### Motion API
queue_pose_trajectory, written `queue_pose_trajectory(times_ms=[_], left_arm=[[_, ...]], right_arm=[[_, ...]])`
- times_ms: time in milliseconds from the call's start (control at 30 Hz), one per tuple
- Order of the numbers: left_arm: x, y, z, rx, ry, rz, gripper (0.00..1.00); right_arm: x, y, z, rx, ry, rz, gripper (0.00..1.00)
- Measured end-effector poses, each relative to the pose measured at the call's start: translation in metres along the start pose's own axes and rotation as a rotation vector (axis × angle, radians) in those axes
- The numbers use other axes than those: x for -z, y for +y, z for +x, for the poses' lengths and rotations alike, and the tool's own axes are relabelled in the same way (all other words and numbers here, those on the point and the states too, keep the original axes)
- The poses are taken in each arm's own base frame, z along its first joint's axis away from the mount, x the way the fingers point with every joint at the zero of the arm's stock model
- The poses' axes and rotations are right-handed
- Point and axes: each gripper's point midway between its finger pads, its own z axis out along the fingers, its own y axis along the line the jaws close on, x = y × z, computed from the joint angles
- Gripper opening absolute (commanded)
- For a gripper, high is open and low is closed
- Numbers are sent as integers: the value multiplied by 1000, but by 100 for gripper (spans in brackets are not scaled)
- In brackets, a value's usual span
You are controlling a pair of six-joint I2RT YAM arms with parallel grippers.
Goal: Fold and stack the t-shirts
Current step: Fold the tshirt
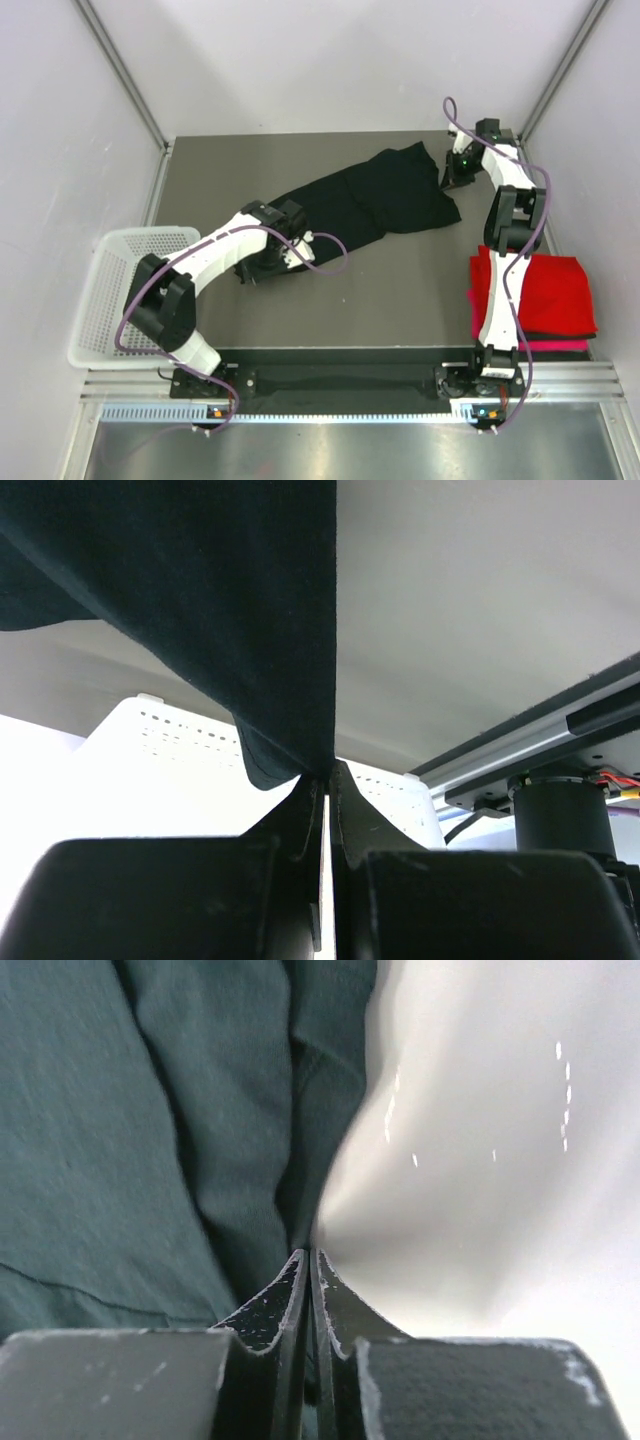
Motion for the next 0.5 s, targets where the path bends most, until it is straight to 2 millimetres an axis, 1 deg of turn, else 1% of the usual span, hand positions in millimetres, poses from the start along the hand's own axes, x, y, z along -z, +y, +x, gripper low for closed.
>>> queue_pose_trajectory(times_ms=[100,233,267,333,367,433,467,500], left_arm=[[2,-2,1,-5,-1,0,0],[3,-3,1,-10,-2,0,0],[3,-3,1,-11,-3,0,0],[3,-3,1,-13,-2,0,0],[3,-3,1,-11,-2,-1,0],[4,-4,0,-11,-2,-2,0],[4,-4,0,-12,-2,-2,0],[4,-4,0,-11,-2,-2,0]], right_arm=[[-3,1,-5,4,-10,-8,0],[-4,3,-6,8,-12,-5,0],[-4,3,-7,8,-12,-5,8],[-4,3,-7,0,-13,-6,27],[-4,5,-8,-2,-15,-8,34],[-3,6,-11,5,-25,-6,39],[-3,7,-12,7,-26,-4,43],[-2,7,-13,5,-29,-1,44]])
